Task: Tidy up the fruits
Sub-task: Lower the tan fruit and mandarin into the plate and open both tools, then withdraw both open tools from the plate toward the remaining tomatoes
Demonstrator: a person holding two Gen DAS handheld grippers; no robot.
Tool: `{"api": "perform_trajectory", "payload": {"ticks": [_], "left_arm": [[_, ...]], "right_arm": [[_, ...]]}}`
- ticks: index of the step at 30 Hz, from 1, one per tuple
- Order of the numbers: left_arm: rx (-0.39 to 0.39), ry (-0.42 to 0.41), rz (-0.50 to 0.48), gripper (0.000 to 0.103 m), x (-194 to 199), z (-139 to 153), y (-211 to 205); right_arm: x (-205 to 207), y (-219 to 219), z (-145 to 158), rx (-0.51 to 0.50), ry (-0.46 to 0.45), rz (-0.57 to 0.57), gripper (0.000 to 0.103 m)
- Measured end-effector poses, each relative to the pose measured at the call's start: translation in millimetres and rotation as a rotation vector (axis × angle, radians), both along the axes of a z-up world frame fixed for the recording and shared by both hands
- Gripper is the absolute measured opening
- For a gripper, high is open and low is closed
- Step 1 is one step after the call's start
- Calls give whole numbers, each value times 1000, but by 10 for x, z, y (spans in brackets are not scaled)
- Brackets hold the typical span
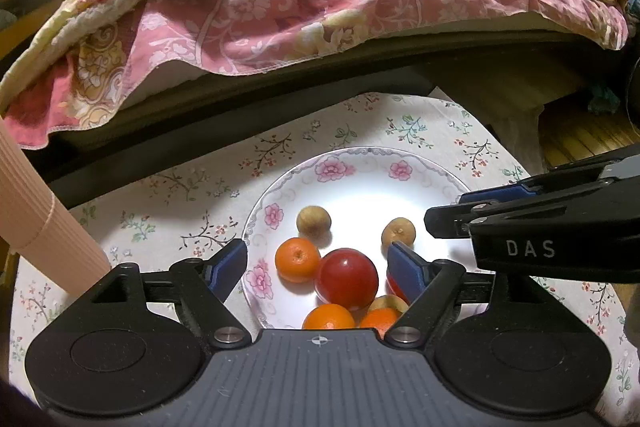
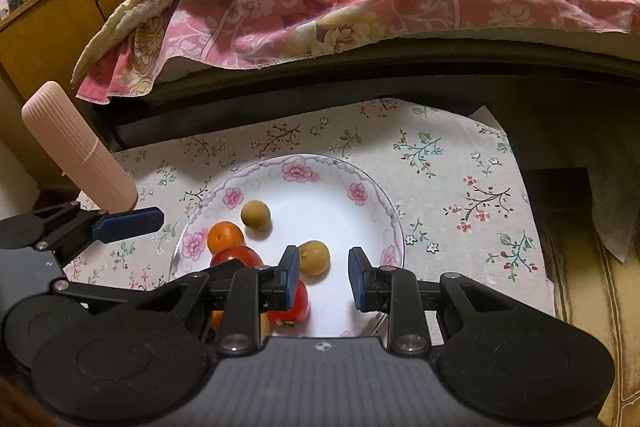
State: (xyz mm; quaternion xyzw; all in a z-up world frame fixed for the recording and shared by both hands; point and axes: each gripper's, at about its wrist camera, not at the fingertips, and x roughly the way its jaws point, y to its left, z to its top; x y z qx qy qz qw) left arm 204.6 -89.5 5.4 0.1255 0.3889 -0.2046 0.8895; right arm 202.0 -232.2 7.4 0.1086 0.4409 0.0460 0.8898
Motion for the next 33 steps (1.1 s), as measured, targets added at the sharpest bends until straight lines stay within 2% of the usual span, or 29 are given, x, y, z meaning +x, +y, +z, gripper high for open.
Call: {"api": "perform_trajectory", "payload": {"ticks": [11,20,28,33], "left_arm": [[9,-20,5,85,-84,67,62],[29,-15,-2,85,-365,144,273],[2,-12,47,85,-587,285,687],[8,7,54,86,-653,235,836]], "right_arm": [[-65,6,66,15,-10,4,30],[-356,152,130,27,-16,57,30],[-786,513,96,21,26,183,30],[-815,872,7,7,29,282,30]]}}
